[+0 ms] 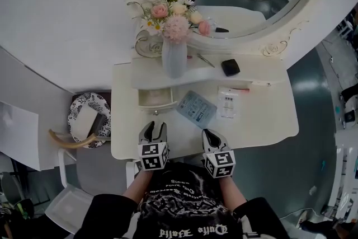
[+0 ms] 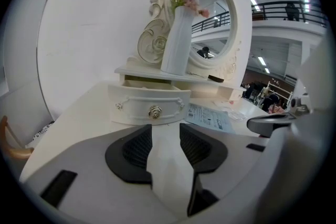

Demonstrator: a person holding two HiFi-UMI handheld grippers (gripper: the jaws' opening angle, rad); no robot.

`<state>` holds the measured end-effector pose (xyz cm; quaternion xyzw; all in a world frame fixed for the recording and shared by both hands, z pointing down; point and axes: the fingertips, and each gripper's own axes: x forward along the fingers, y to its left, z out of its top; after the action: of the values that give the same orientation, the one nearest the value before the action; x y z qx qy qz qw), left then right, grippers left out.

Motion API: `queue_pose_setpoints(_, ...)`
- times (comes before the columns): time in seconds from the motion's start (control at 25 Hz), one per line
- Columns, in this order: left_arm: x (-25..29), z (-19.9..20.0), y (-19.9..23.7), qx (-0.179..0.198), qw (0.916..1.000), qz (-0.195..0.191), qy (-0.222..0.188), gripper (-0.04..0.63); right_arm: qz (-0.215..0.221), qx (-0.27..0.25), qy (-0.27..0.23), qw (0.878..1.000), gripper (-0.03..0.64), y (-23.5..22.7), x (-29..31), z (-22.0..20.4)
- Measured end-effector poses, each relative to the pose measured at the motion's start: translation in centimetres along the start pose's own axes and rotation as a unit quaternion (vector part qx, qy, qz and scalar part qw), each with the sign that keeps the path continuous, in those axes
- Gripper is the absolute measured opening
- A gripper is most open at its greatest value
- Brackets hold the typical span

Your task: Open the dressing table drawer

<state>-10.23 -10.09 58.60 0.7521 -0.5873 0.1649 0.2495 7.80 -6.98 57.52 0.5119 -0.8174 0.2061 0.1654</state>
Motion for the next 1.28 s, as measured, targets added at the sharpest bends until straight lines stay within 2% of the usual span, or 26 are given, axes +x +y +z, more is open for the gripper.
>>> queue_pose_setpoints(0.16,-0.5,0.6,-1.3,0.014,0.9992,-0.032,-0.019,0.158,0.01,-0.005,0.005,1.0,0.012,0.5,0.3,-0.1)
queue_pose_setpoints(0.28,-0.9,1.0,-2.7,0.003,0.9966,-0.078,-0.027,0.153,0.019,-0.008,0.004,1.0,0.011,1.0,0.5,-0.1)
queue_pose_setpoints(0.4,-1.0,0.8,-3.3,0.003,0.9948,-0.099,-0.026,0.135,0.031,-0.008,0.009,0.999,0.011,1.5,0.9,-0.3)
queue_pose_setpoints(0.76,-0.9,0.5,-4.6,0.043,0.9911,-0.126,-0.007,0.023,0.057,-0.018,0.023,0.998,0.009,3.0,1.7,-0.5)
queue_pose_setpoints(1.28,-0.5,0.1,-5.7,0.054,0.9868,-0.152,0.005,0.02,0.051,-0.014,0.025,0.998,0.009,2.4,2.2,-0.5)
